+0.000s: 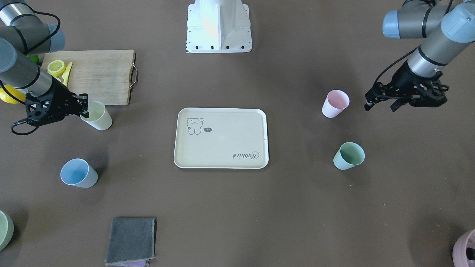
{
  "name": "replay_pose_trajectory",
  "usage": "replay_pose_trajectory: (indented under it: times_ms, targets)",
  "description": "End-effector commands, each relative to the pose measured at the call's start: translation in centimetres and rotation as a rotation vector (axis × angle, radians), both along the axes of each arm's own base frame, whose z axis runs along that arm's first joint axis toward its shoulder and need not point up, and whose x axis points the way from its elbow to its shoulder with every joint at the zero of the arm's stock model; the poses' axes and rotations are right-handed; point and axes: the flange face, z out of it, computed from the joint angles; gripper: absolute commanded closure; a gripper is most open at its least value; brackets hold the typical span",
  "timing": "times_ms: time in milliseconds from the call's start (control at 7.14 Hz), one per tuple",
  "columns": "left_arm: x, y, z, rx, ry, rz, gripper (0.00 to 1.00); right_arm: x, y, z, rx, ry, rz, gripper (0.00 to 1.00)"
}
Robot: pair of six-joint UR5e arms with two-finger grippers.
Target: Place all cups on tray
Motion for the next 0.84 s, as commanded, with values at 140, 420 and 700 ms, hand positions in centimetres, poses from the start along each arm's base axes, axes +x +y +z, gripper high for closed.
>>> replay_pose_trajectory:
  times_ms: [140,420,700]
  targets:
    - [6.3,3.9,0.5,0.010,-0.029,0.115,0.13,-2.4,-2.4,-5.5,0.019,-0.028,-0.007,1.00]
    - [7.6,4.9,0.8,0.001,-0.036,0.142,0.80,-2.5,-3.5,-6.9,0.017,-0.024,0.005,1.00]
    - [8.3,4.5,0.8,0.004,-0.034,0.158,1.00,-3.0,-4.9,-9.7,0.024,-0.031,0.020,1.00]
